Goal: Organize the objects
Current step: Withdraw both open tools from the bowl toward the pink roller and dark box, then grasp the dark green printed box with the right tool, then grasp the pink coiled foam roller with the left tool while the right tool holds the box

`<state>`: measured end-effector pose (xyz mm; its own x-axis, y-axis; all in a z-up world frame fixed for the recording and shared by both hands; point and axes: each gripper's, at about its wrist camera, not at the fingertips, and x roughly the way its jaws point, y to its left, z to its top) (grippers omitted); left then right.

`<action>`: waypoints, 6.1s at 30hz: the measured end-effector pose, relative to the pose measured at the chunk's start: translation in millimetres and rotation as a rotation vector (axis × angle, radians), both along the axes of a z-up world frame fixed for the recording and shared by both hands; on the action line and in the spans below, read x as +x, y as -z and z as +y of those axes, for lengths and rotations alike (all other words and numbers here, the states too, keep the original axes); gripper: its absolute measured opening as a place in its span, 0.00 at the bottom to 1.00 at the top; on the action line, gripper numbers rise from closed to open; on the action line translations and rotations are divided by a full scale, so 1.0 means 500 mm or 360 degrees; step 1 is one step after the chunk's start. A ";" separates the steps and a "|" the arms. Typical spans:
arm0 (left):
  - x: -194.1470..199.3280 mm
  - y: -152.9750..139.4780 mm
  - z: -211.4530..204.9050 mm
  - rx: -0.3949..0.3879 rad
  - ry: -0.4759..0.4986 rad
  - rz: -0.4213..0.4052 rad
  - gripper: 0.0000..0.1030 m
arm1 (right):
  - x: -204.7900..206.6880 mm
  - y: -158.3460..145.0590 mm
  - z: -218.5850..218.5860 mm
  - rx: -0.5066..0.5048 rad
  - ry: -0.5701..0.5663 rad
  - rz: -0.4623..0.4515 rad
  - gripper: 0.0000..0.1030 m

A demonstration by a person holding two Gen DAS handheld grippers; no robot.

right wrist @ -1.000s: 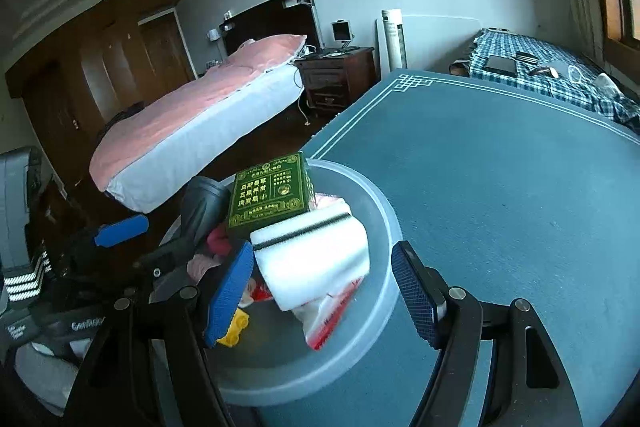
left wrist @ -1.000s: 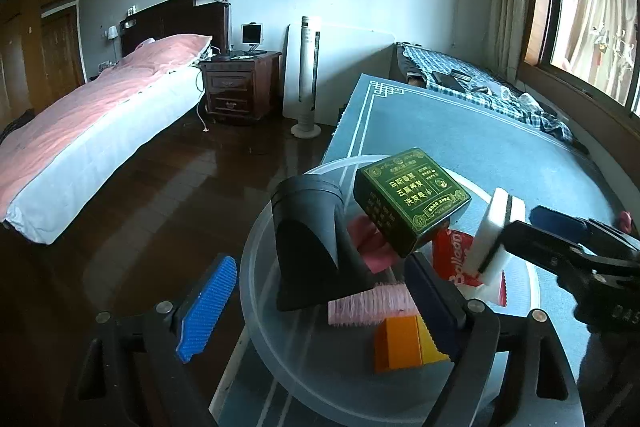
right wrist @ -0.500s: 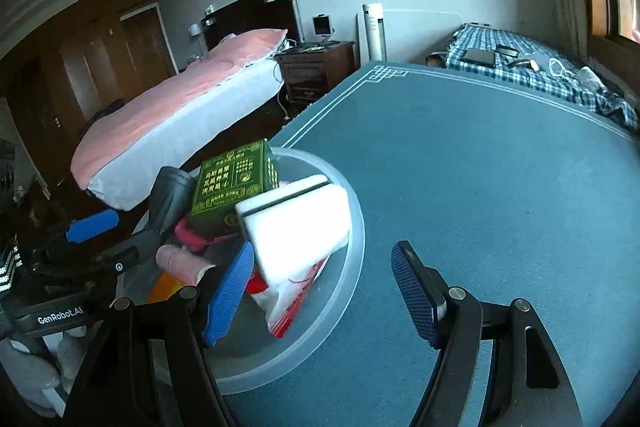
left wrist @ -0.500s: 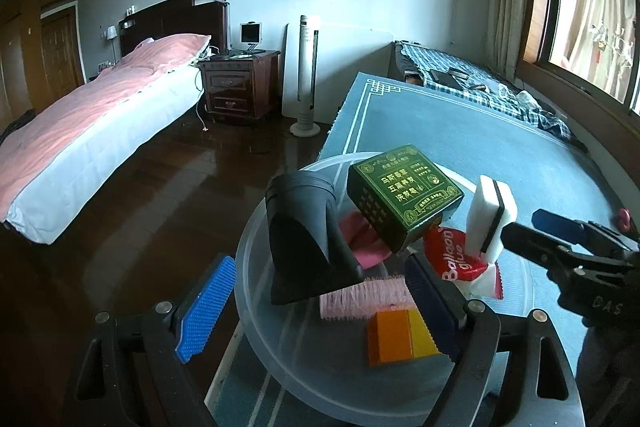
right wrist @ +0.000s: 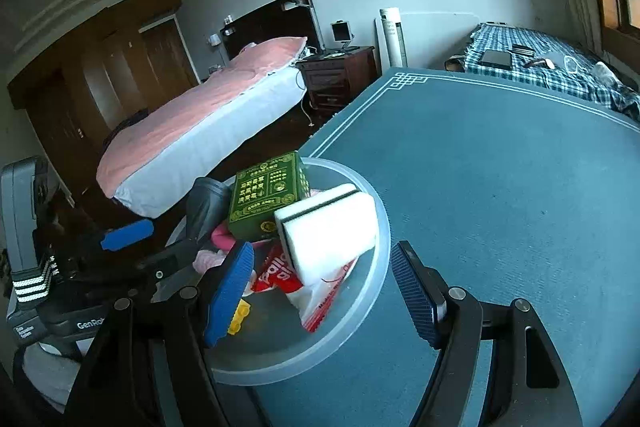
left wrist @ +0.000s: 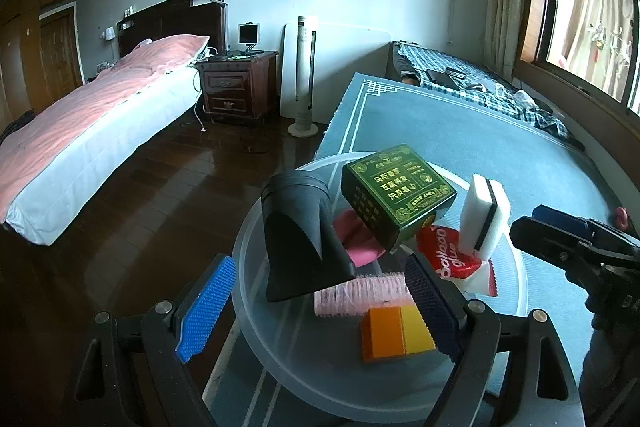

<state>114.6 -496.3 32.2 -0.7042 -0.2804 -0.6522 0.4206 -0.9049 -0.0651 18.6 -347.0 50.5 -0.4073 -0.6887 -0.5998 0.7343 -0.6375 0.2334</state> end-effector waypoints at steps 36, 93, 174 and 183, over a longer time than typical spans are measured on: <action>-0.093 -0.036 0.289 -0.0084 0.0459 -0.0047 0.88 | -0.057 0.033 0.437 0.0056 0.0783 -0.0078 0.71; -0.286 0.005 0.557 -0.0074 0.0848 -0.0176 0.89 | -0.362 0.066 0.829 0.0176 0.1570 -0.0190 0.70; -0.588 0.060 0.818 -0.0040 0.1121 -0.0177 0.46 | -0.336 0.068 0.833 -0.0020 0.1491 -0.0180 0.65; -0.528 0.046 0.780 -0.0070 0.1020 -0.0156 0.46 | -0.335 0.067 0.829 -0.0017 0.1476 -0.0161 0.65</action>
